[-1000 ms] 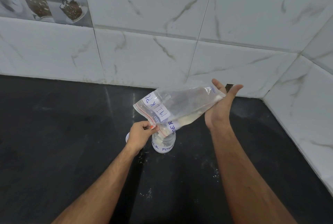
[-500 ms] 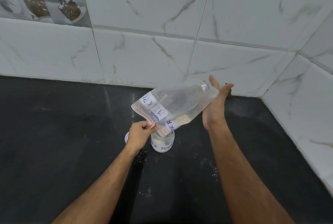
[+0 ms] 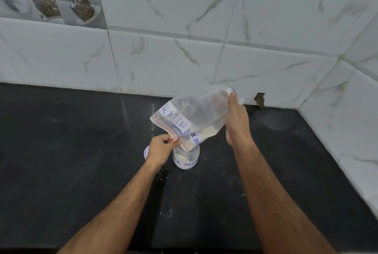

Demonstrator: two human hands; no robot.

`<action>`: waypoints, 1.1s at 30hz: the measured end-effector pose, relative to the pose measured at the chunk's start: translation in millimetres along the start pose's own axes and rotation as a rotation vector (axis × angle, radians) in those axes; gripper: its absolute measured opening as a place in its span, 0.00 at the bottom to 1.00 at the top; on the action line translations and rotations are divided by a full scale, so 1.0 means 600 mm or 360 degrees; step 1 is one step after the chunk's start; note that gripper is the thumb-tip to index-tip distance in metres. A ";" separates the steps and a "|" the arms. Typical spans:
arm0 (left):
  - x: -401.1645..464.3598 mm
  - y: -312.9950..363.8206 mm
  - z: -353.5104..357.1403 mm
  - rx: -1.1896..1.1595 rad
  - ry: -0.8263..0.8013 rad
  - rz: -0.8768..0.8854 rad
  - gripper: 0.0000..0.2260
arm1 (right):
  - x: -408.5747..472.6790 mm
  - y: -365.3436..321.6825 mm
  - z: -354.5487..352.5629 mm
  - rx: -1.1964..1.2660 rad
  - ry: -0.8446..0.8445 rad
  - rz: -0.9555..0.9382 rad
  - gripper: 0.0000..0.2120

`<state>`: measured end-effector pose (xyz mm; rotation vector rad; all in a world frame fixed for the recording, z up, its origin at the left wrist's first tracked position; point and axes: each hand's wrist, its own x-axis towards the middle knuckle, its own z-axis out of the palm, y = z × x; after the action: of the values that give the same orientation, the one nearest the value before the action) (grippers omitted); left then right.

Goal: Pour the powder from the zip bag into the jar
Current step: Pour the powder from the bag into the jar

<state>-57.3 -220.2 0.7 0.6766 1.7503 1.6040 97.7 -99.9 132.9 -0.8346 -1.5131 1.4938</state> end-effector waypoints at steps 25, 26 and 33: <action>-0.032 0.015 0.010 -0.0222 0.0030 -0.0141 0.02 | -0.017 -0.008 0.034 0.0127 -0.0537 -0.0302 0.39; -0.032 0.015 0.010 -0.0223 0.0029 -0.0142 0.03 | -0.015 0.001 0.032 0.0263 -0.0464 -0.0239 0.43; -0.030 0.012 0.015 -0.0289 0.0006 -0.0166 0.03 | -0.021 0.076 0.011 0.0382 -0.0276 0.0465 0.53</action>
<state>-39.0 -227.2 9.9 0.4881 1.5918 1.6678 92.8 -110.7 86.3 -0.8242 -1.3382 1.9629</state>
